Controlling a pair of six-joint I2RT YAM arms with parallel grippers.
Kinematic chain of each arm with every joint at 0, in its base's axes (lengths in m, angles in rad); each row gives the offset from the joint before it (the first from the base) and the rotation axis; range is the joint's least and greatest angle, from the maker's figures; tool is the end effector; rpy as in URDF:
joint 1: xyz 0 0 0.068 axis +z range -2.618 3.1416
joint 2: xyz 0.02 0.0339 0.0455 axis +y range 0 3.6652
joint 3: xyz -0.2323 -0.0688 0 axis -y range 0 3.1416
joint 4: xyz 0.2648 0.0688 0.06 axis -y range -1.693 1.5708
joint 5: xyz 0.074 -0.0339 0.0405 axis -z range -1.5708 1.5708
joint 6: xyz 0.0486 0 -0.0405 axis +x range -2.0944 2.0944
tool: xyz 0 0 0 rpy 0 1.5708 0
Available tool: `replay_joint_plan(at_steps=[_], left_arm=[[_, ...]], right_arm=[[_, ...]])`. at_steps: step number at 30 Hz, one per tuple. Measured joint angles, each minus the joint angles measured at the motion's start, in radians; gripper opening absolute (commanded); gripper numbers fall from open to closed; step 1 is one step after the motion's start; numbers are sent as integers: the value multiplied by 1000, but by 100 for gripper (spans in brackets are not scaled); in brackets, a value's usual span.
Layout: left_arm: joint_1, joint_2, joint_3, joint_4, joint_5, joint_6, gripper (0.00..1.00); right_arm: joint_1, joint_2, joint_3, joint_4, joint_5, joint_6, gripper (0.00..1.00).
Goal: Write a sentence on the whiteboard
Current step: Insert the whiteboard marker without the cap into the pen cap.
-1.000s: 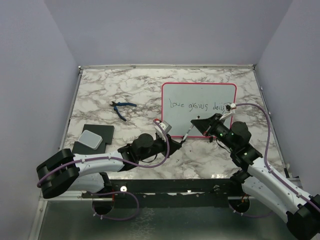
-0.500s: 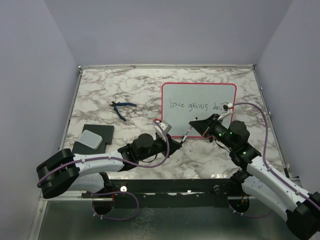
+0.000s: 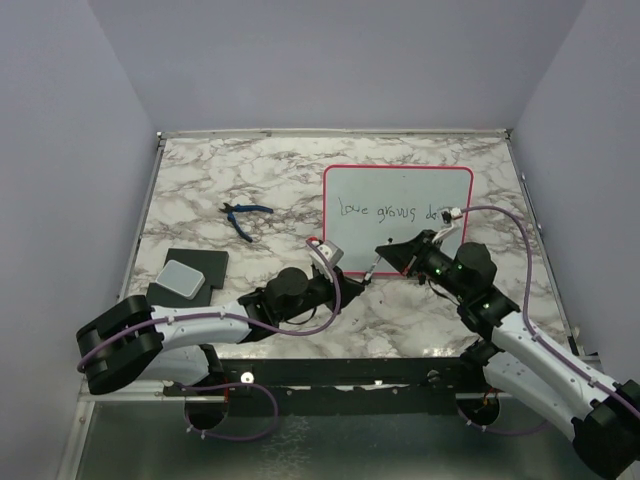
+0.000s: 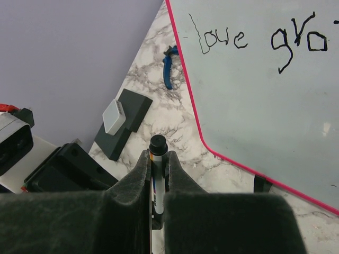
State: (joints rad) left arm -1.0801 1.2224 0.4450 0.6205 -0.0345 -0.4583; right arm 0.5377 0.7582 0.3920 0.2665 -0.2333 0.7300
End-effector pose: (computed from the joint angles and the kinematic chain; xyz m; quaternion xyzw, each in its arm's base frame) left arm 0.1394 -0.2573 0.1697 0.2219 0.7272 -0.4423 0.4757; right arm 0.2010 0.1329 0.2224 -0.0070 0.7405 0.4642 0.4859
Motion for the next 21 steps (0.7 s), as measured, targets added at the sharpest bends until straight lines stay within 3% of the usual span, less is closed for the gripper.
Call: replay_joint_plan(at_steps=[21], left_arm=[[26,89,3,29,5,78,0]], right_arm=[[45,89,-8,26,13,-84,1]])
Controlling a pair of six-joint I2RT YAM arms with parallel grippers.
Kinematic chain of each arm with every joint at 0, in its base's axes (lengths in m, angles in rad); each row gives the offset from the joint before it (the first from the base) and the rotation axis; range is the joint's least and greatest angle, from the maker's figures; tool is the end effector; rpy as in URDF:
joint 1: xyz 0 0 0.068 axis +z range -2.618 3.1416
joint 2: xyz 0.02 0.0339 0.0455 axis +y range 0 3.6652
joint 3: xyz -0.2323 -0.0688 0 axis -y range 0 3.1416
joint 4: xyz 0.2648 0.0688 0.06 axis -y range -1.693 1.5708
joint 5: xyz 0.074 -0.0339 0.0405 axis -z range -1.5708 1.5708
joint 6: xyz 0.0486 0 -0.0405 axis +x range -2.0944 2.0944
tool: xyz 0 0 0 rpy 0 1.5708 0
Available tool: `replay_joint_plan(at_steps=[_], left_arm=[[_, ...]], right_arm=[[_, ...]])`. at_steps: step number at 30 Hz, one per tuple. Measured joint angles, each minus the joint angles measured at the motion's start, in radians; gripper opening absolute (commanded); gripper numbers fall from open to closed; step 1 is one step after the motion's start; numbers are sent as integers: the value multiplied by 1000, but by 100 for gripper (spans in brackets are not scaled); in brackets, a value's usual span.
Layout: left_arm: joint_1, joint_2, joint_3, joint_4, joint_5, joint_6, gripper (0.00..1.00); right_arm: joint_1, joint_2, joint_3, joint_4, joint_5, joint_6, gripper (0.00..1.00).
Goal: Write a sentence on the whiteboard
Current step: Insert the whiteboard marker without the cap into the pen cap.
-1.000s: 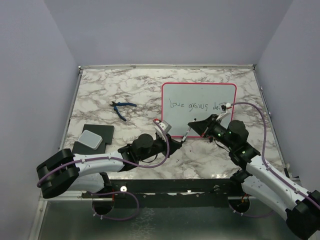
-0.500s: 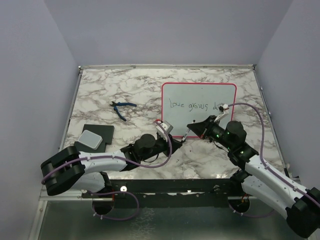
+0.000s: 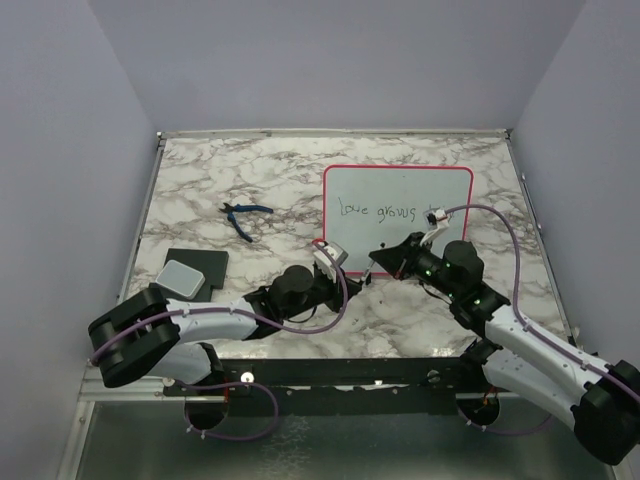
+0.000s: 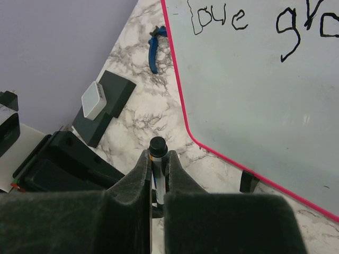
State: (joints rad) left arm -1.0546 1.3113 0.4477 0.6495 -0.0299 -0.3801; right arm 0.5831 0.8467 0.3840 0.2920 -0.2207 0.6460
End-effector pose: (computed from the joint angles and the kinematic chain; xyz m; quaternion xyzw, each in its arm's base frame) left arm 0.1483 -0.2583 0.1497 0.2488 0.7378 -0.4037 0.4805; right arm 0.2024 0.1463 0.2024 -0.0470 0.7620 0.4380 0.4746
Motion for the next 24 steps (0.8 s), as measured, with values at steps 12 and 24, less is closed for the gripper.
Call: replay_joint_plan(at_steps=[12,24], left_arm=[[40,23,-3,0,39,0,0],[52,36,-56,8,69,7,0]], right_arm=[[60,42,-4,32,78,-15,1],[219,82,-19,44,233,-75,1]])
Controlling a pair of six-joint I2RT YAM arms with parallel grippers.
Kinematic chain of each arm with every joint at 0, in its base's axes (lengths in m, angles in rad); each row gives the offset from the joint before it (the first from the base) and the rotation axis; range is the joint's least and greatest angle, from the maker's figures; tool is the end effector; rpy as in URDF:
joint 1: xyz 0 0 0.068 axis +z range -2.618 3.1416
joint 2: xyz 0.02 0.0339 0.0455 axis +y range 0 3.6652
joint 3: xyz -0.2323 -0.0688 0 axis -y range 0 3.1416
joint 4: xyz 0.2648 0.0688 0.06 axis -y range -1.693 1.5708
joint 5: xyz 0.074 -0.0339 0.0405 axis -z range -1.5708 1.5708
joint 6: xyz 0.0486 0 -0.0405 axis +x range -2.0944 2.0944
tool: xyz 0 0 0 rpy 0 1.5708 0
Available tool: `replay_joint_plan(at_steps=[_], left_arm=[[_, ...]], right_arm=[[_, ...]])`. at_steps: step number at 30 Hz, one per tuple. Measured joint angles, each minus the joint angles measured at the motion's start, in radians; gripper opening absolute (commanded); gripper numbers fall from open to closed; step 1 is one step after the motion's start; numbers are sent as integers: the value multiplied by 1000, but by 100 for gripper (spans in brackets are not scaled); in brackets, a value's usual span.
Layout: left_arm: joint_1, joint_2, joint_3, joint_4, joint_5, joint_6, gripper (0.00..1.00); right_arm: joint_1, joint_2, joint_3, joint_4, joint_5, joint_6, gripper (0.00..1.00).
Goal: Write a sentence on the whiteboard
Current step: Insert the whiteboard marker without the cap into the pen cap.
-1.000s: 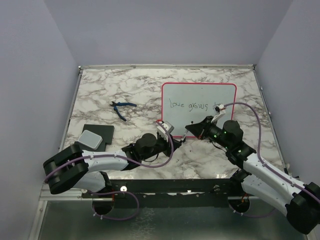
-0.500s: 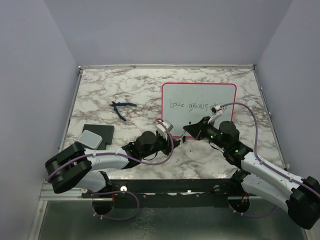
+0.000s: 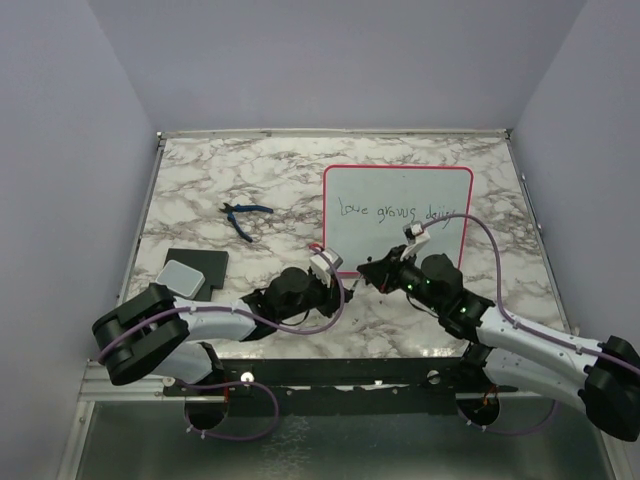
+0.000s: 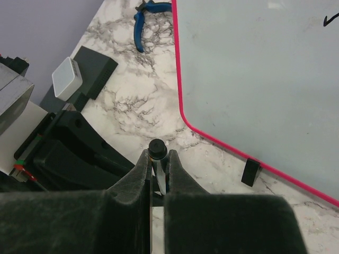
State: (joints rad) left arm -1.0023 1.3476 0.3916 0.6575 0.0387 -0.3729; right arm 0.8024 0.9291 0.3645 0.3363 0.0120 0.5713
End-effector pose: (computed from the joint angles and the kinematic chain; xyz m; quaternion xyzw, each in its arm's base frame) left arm 0.1532 -0.2433 0.1223 0.2599 0.7612 -0.3890 0.4491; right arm 0.1785 0.1838 0.1808 -0.0866 0.7782 0.3907 0.4839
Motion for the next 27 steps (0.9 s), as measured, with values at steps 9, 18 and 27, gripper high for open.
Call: replay_joint_plan(at_steps=[9,18,27], left_arm=[[1,67,-44,154,19,26,0],[2,157,-71,243,23,57,0],[2,195,-109,287,21,96,0]], right_arm=[[97,-59,-31,-20,138,-77,1],[222,24,-18,-13,278,-164,1],[402,141,31,-29,482,-233,1]])
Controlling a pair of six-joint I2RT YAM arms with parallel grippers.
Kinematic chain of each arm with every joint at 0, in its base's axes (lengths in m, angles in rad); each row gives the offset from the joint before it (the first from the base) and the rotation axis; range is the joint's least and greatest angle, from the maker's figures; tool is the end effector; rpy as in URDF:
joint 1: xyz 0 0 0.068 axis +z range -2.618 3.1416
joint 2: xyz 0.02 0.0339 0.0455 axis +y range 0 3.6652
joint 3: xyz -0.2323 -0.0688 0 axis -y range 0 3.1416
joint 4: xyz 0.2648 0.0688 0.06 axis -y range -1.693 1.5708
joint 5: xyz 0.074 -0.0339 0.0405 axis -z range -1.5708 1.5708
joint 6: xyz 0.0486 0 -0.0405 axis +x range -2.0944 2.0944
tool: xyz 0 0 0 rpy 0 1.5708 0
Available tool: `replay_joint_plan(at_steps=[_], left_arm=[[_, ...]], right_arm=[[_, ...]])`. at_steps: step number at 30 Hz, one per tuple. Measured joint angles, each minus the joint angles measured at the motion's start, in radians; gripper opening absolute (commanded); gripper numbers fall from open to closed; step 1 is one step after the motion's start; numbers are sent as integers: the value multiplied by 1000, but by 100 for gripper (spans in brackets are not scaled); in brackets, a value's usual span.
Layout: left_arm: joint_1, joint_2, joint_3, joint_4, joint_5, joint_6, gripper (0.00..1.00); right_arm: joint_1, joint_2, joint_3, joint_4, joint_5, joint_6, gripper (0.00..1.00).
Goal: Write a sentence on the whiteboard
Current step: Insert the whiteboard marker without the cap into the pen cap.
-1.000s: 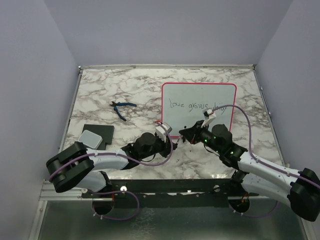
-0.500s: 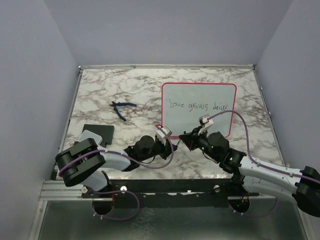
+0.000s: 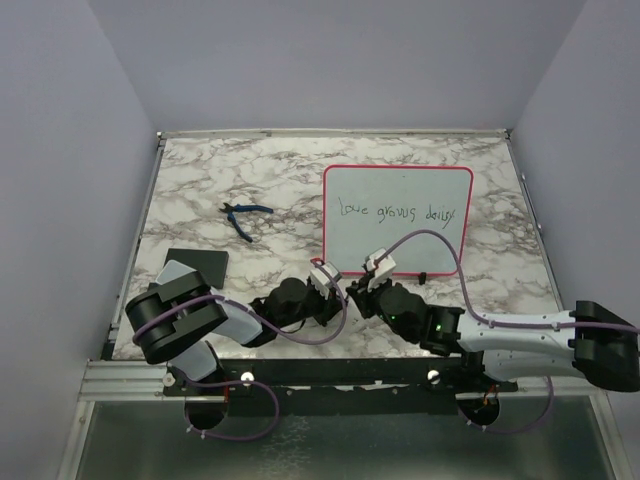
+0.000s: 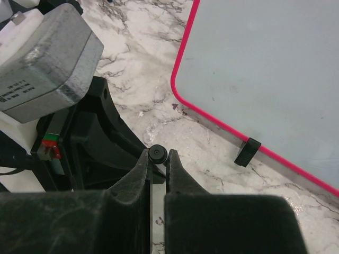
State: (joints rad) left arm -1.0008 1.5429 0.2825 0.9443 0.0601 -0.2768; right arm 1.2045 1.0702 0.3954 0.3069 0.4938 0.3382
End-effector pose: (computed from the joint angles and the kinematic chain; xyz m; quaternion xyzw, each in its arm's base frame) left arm 0.1421 -0.2272 0.0738 0.3031 0.7505 -0.3694 0.4565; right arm 0.1153 0.2361 0.1567 -0.2101 0.7837 0.2380 0.5339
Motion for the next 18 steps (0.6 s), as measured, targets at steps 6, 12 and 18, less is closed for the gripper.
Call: replay_joint_plan(at_steps=[6,12,18], left_arm=[[-1,19,-12,35,-8,16,0],[-3,34,-19,67,-19,22,0],[-3,39,-25,83,-25,30,0]], right_arm=[[64,74,55,-27,104,-20,1],[67,101,80,-50,121,-12,1],[67,142,104,-54,129,-5,1]])
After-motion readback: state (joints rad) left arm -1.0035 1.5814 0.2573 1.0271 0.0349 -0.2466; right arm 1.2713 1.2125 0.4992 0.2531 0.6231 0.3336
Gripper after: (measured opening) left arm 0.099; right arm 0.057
